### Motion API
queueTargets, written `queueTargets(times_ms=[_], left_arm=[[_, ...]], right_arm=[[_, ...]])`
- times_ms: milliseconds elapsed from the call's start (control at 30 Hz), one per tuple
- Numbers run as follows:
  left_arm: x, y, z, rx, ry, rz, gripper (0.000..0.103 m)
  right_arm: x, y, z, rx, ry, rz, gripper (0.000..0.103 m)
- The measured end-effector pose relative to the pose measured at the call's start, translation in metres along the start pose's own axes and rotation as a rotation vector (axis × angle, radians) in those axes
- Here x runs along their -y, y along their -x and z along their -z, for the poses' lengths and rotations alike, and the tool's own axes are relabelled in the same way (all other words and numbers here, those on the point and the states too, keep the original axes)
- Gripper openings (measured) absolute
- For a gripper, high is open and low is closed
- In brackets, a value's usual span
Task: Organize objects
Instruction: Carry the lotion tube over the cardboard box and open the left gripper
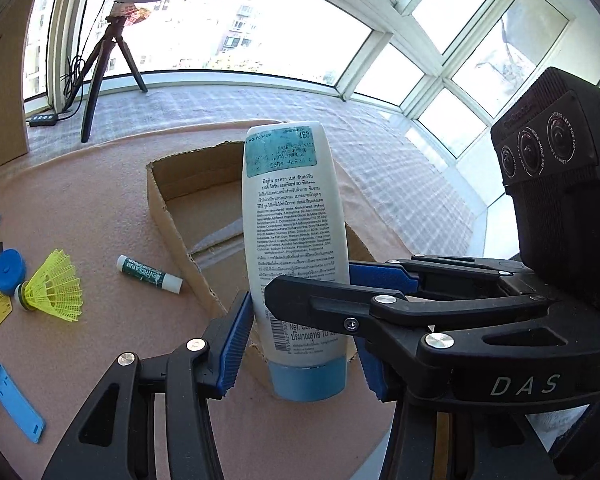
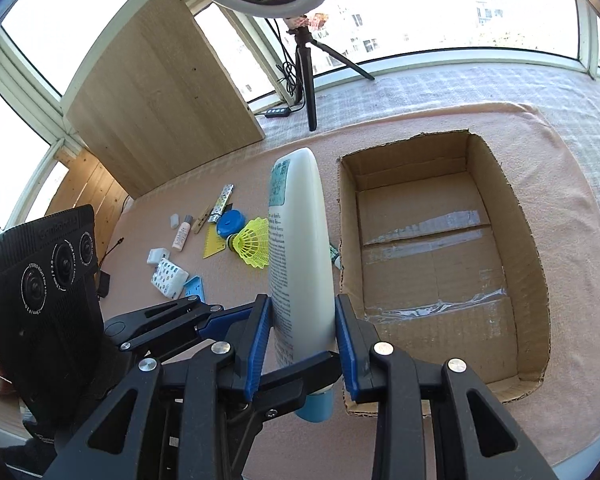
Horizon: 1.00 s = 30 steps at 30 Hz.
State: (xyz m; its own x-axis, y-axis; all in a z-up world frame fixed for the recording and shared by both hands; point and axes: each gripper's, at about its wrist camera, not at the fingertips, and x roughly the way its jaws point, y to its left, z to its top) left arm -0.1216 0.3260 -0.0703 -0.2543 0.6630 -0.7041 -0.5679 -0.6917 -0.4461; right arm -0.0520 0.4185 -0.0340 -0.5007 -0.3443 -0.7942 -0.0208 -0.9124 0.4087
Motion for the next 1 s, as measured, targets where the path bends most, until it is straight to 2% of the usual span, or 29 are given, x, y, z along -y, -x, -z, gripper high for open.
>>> queueTargets(times_ms=[200, 467, 500, 533, 600, 700, 1000], left_arm=[[0.013, -0.042, -0.017, -0.039, -0.01, 0.018, 0.053], [0.019, -0.067, -0.019, -0.092, -0.036, 0.013, 0.055], [0.019, -0.069, -0.018, -0.109, -0.038, 0.003, 0.069], [0.019, -0.067, -0.014, -0.112, -0.037, -0.023, 0.08], [0.017, -0.065, -0.011, -0.106, -0.047, -0.054, 0.081], [0.012, -0.059, -0.009, -0.106, -0.035, -0.064, 0.081], [-0.001, -0.035, -0.002, -0.09, -0.016, -0.083, 0.081]], right_arm=[[0.034, 0.0, -0.008, 0.009, -0.049, 0.041, 0.029], [0.057, -0.004, -0.007, -0.012, -0.072, 0.057, 0.031], [0.057, -0.004, -0.007, -0.005, -0.074, 0.048, 0.035], [0.057, -0.001, -0.006, 0.006, -0.073, 0.043, 0.053], [0.054, 0.004, -0.006, 0.042, -0.055, 0.079, 0.074], [0.048, 0.011, -0.007, 0.09, -0.026, 0.132, 0.075], [0.04, 0.008, -0.004, 0.104, -0.026, 0.145, 0.075]])
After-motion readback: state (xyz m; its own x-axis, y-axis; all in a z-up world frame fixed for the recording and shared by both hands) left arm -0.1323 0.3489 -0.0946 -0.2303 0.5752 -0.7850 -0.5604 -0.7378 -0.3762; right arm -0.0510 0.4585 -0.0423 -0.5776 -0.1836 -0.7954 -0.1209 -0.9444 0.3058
